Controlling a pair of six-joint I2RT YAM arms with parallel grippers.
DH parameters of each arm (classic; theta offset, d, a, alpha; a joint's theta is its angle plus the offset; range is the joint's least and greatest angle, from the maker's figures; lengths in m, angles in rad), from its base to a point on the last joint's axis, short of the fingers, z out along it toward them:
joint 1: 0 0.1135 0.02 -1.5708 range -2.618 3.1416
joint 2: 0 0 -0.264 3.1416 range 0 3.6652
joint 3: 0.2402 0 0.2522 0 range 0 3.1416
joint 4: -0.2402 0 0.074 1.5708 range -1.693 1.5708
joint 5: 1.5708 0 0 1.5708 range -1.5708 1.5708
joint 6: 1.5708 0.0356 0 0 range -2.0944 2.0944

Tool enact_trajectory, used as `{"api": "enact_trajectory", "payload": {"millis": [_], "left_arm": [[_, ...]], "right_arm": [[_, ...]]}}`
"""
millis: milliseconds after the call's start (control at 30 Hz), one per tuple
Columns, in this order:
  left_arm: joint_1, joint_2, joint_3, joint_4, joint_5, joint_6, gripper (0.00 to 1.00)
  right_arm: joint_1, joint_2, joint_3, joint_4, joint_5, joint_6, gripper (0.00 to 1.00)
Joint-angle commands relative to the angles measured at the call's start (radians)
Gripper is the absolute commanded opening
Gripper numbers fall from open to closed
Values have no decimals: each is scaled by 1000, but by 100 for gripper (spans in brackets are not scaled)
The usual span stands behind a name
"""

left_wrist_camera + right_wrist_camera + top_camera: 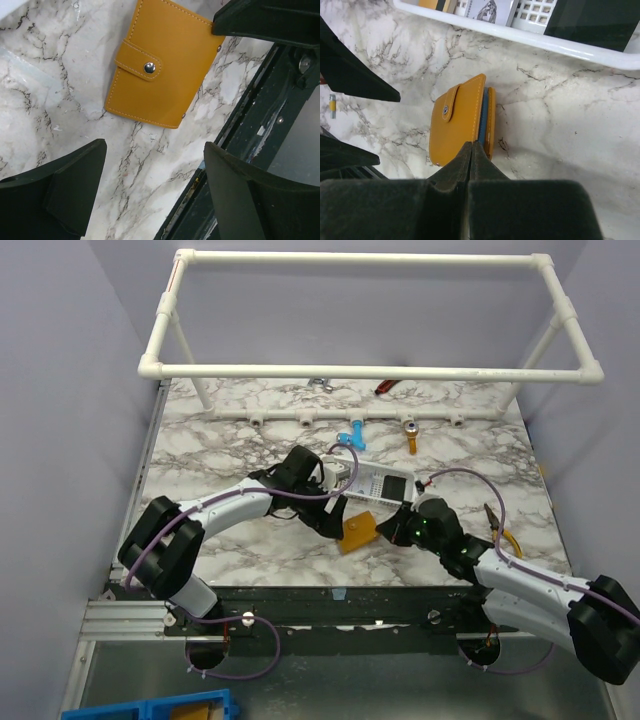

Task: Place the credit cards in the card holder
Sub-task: Open the card holder at the center of the board.

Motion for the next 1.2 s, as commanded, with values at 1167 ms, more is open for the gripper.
{"api": "enact_trajectory", "payload": {"millis": [1167], "left_arm": [[-306,-5,-92,392,-636,424,77]], "right_arm": [[-1,195,444,-466,-66,37,1]]}}
